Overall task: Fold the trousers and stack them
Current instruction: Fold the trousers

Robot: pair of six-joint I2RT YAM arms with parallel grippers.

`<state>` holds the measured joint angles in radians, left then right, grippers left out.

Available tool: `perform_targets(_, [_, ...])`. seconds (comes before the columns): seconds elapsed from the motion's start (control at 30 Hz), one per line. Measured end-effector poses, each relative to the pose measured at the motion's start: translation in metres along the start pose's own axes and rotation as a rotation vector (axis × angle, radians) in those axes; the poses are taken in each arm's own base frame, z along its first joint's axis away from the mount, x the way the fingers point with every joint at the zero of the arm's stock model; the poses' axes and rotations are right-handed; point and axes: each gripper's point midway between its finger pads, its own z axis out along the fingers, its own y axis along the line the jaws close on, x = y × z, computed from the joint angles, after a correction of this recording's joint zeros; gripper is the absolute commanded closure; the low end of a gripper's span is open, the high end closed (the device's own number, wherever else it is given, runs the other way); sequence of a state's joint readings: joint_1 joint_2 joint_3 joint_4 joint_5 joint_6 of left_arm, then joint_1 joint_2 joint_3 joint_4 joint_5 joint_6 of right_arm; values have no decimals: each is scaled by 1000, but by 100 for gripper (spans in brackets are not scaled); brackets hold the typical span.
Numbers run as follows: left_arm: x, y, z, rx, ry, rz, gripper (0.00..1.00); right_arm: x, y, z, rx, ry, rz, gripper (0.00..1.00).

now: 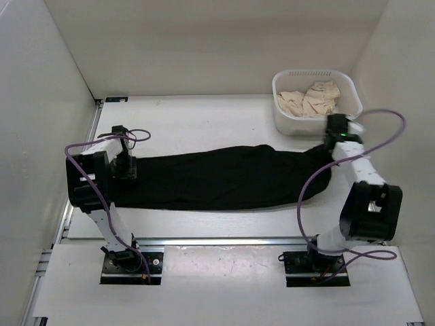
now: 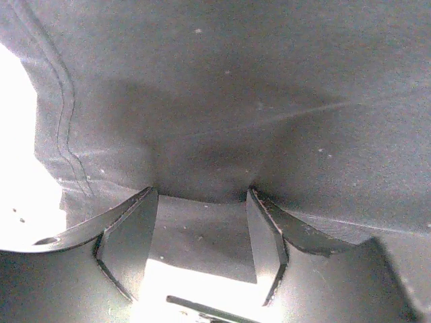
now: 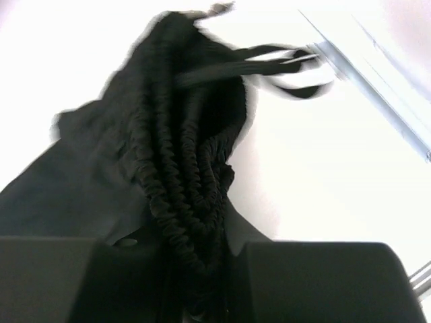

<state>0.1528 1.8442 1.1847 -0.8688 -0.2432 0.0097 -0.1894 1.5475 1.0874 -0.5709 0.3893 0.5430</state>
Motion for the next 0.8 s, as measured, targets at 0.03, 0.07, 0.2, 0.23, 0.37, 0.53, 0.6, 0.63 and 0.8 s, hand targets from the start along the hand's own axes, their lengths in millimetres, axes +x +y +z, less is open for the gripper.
perform_targets(0.03, [0, -4, -1, 1, 2, 13, 33, -5, 23, -21, -19, -80, -73, 100])
perform_targets(0.07, [0, -6, -1, 1, 7, 22, 33, -2, 54, -47, -70, -153, -152, 100])
perform_targets(0.2, [-1, -8, -1, 0, 28, 37, 33, 76, 168, -140, -310, -302, -449, 100])
perform_targets(0.23, [-1, -8, -1, 0, 33, 38, 33, 106, 188, -158, -348, -314, -524, 100])
perform_targets(0.37, [-3, -10, -2, -2, 50, 50, 33, 212, 240, -192, -402, -342, -727, 100])
perform_targets(0.53, [-5, -11, -2, -2, 69, 59, 33, 291, 260, -193, -419, -339, -879, 100])
perform_targets(0.6, [-5, -11, -2, -2, 70, 59, 33, 300, 263, -192, -419, -337, -902, 100])
perform_targets(0.63, [-5, -11, -2, -2, 71, 59, 33, 302, 267, -192, -421, -337, -906, 100])
perform_targets(0.8, [-5, -12, -2, -3, 72, 64, 33, 311, 293, -200, -452, -354, -920, 100])
